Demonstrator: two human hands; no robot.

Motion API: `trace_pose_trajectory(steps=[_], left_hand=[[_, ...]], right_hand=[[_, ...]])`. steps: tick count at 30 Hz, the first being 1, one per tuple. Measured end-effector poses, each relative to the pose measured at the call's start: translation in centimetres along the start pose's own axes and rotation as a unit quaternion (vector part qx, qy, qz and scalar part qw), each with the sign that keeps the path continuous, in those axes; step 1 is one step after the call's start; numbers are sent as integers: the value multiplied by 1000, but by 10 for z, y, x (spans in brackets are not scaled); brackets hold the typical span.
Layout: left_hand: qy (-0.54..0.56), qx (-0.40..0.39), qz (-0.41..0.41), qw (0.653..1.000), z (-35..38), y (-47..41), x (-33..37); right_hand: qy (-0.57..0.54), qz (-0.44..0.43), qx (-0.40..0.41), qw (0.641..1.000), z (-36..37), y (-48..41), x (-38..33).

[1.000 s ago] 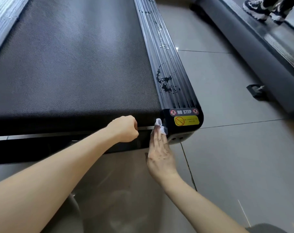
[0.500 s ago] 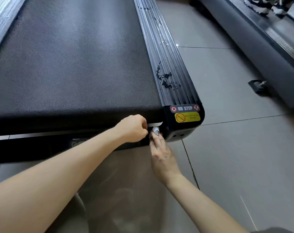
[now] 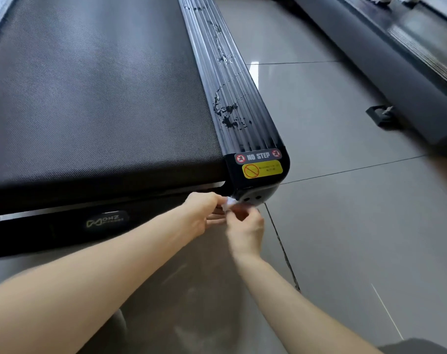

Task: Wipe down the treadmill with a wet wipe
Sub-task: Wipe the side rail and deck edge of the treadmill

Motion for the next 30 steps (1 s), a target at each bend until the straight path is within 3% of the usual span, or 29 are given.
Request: trace_pose_trajectory(steps=[3,7,9,11,12,14,18,24,26,30], left_hand=[[7,57,30,998,-5,1,-5],[-120,67,79,987,-7,8,9],[-272,119,161,941,-14,14,32],[-413,217,238,852,-22,31,54],[-452,248,264,815,-25,38,60],[-472,272,295,785,-31,46,68],[-464,263,324,782,-36,51,75],[-476,246,334,776,-40,51,76],[-489,243,328,771,-40,51,77],[-515,266,320,750,-44,55,77]], right_hand=[[-63,178,-13,982,0,0,32],[-222,295,-50,928,19,5,41],[-273,321,-24,907,24,-1,45],[-302,343,29,889,22,-6,55],[-329,354,70,873,19,-7,65],[-363,356,143,849,11,-9,83],[-415,345,187,821,33,1,99],[-460,372,24,806,128,52,76],[-446,366,30,816,108,36,91],[-481,386,92,782,67,-4,123]])
Point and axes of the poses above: each hand's wrist, its own y-axis away from the middle knuckle, its own z-axis out of the palm, x = y × z, the point moved 10 cm from there along -y, towards the middle knuckle, and after that the axes turned 13 degrees about -z, right-handed, at the moved point
